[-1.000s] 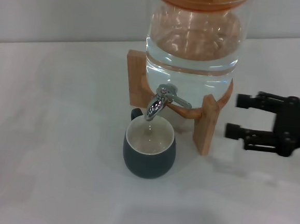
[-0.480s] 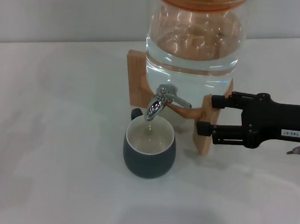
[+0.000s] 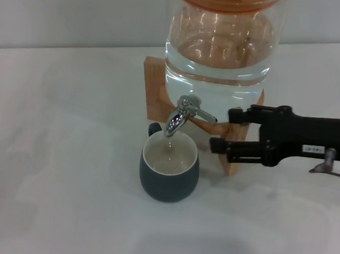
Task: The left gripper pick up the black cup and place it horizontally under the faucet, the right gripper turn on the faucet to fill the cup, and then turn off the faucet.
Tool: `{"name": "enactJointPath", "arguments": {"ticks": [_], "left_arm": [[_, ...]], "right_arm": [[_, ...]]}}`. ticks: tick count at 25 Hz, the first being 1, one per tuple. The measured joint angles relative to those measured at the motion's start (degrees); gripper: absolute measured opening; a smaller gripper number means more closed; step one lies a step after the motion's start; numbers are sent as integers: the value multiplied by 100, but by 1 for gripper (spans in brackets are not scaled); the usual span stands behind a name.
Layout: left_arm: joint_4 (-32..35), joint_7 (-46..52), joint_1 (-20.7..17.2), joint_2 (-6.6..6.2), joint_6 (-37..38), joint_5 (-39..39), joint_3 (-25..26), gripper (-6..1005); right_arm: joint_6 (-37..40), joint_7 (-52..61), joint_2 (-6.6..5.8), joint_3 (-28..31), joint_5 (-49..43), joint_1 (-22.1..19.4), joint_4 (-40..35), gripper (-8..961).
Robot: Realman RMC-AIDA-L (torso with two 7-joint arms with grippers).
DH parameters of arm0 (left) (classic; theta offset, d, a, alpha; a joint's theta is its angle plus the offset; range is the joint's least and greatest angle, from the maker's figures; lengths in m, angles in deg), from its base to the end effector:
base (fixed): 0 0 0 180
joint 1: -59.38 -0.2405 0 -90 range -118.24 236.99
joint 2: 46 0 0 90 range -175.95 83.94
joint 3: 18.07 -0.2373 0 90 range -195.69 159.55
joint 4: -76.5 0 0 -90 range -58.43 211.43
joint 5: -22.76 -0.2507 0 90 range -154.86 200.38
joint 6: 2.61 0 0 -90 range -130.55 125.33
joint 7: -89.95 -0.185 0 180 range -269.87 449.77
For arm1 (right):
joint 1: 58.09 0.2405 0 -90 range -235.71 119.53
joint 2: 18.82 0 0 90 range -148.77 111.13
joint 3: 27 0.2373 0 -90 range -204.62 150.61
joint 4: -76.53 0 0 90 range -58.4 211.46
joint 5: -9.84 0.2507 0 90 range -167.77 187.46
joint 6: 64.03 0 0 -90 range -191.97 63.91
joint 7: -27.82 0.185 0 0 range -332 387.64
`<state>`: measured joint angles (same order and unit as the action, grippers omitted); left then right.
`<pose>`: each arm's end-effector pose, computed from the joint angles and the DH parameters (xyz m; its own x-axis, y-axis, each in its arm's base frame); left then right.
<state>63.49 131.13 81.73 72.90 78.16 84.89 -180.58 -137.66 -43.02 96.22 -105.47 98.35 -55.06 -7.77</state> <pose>-0.3812 0.3297 0.0102 0.5901 0.0728 0.8040 0.7790 -0.3130 -0.5434 0.1805 0.3403 0.0224 0.7818 -0.3447 -0.5195 -0.5157 -0.8259 -0.2280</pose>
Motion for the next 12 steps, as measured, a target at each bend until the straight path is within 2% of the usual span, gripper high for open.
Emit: {"name": "enactJointPath", "arguments": {"ticks": [12], "left_arm": [[26,-11,-46,1,1,1,0,460]], "right_arm": [[44,153,9,-459,-63,127,-231,825]]}}
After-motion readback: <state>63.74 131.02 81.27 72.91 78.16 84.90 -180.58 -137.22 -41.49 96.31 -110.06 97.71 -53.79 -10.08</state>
